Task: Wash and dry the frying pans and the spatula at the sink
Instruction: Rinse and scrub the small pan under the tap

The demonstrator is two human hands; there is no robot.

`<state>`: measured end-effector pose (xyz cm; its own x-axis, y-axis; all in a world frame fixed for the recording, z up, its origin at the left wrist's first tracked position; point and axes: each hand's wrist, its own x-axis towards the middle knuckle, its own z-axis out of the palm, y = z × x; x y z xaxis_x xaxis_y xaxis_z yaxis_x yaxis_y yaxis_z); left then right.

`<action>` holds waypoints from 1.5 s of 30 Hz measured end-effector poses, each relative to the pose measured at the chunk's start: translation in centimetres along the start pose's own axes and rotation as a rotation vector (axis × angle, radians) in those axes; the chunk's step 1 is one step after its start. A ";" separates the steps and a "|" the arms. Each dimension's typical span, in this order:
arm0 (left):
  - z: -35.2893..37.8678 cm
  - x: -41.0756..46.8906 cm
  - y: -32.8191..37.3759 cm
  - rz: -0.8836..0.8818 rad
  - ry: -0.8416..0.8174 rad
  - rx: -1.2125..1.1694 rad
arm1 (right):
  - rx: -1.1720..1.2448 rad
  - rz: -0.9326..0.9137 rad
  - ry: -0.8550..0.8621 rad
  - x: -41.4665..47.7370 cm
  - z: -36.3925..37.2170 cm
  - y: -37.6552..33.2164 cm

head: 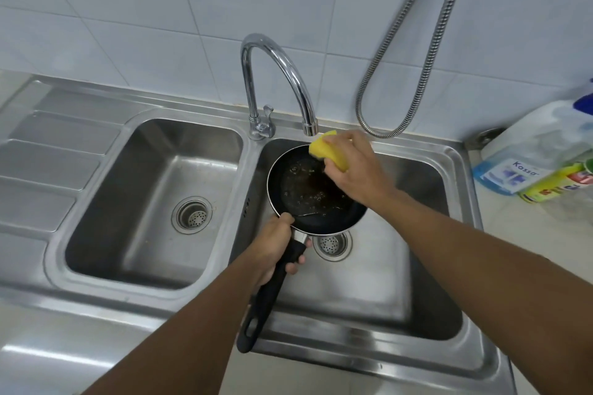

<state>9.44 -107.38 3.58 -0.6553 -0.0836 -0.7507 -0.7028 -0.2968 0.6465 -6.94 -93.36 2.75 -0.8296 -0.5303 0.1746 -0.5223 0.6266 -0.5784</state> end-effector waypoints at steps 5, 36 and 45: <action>0.6 -0.4 0.1 0.031 -0.080 -0.072 | -0.030 0.051 -0.025 0.4 1.7 -0.2; 2.1 -0.2 -0.4 0.088 -0.196 0.031 | -0.090 0.071 -0.274 1.5 -0.8 -1.1; 0.3 -0.4 0.7 0.186 -0.022 0.179 | 0.211 -0.014 -0.358 -0.2 1.8 -4.3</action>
<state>9.19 -107.27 4.37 -0.7827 -0.0993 -0.6144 -0.6058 -0.1048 0.7887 -4.19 -96.94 3.78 -0.6824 -0.7263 -0.0831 -0.4502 0.5072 -0.7349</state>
